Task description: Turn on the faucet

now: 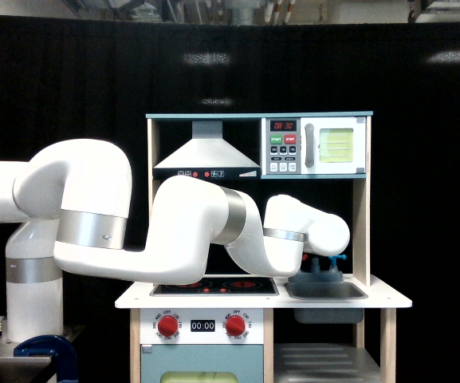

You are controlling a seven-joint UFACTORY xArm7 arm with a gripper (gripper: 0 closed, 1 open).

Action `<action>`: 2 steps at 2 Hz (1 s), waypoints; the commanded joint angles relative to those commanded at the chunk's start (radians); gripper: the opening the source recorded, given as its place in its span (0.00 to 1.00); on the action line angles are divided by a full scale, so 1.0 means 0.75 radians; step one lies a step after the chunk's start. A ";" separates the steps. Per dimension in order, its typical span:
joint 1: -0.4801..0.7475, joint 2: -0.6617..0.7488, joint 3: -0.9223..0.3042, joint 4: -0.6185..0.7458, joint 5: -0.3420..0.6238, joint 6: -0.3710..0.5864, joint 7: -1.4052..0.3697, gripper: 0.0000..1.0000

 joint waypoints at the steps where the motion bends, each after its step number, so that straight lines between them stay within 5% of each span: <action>1: 0.020 -0.020 0.014 0.105 -0.027 0.082 0.025 1.00; 2: -0.033 -0.026 0.017 0.081 -0.044 0.109 0.032 1.00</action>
